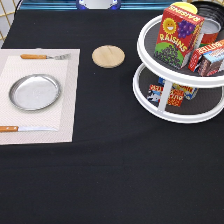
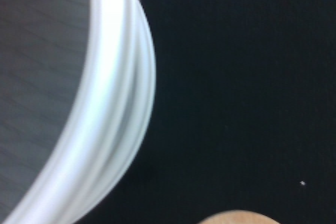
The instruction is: Pick up the bowl from the lazy Susan and put bowl on the plate
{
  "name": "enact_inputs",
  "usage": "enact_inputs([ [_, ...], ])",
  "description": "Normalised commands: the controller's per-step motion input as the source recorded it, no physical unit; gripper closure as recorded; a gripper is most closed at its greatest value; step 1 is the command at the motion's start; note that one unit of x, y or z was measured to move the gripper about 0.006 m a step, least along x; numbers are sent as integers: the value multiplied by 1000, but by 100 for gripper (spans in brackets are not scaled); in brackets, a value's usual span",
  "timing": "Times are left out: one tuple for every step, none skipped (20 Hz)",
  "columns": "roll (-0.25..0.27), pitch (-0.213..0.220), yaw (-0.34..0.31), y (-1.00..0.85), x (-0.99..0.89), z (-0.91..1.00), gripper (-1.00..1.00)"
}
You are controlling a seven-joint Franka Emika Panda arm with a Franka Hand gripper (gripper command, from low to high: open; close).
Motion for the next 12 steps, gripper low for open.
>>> enact_inputs([
  [98, 48, -2, 429, 626, 106, -100],
  [123, 56, 0, 397, 603, 109, -100],
  [136, 62, 0, 383, 591, 86, -100],
  [158, 61, 0, 331, 571, 80, -100],
  [185, 63, 0, 289, 534, 63, -100],
  [226, 72, 0, 211, 514, 69, -100],
  [226, 62, 0, 223, 506, 51, -100],
  [234, 63, 0, 194, 500, 34, -100],
  [251, 71, 0, 166, 506, 29, -100],
  [254, 66, -1, 146, 497, 17, -100],
  [261, 48, -5, 111, 420, 0, -100],
  [261, 38, -5, 97, 391, 0, -100],
])
